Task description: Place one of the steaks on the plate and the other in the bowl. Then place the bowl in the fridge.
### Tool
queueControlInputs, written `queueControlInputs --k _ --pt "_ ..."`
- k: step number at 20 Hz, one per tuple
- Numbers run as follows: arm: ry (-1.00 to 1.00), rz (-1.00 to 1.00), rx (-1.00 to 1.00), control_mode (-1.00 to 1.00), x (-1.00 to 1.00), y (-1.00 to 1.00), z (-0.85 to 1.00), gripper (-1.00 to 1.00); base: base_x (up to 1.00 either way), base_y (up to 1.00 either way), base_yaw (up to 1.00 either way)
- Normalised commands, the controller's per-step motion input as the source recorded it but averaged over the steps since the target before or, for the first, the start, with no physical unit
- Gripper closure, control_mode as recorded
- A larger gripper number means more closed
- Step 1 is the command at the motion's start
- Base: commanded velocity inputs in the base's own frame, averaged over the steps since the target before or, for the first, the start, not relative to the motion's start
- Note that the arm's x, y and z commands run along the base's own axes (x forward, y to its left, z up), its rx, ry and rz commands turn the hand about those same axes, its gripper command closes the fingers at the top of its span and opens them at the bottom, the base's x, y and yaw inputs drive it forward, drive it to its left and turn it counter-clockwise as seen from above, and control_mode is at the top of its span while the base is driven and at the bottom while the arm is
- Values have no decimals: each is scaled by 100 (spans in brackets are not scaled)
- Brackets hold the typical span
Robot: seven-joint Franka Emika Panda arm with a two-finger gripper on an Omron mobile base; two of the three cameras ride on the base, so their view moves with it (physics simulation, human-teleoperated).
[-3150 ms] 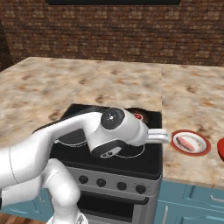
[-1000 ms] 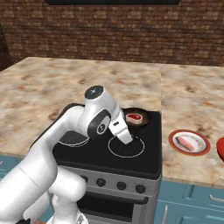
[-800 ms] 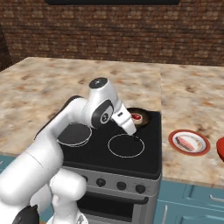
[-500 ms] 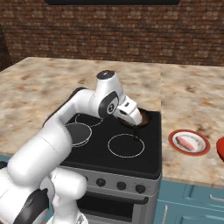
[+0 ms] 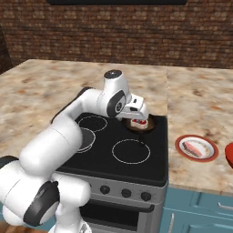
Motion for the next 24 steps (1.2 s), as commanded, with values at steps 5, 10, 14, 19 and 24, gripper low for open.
queueControlInputs --k 5,10,14,19,24 --pt "1 20 -13 -100 34 15 -21 -100 0 0 0" --pt "1 24 -3 -100 34 0 -9 -100 0 0 0" --pt "9 27 0 -100 38 0 -8 -100 0 0 0" --pt "12 23 -1 -100 26 0 0 -100 0 0 0" --pt "11 31 -4 -100 37 0 -2 -100 0 0 0"
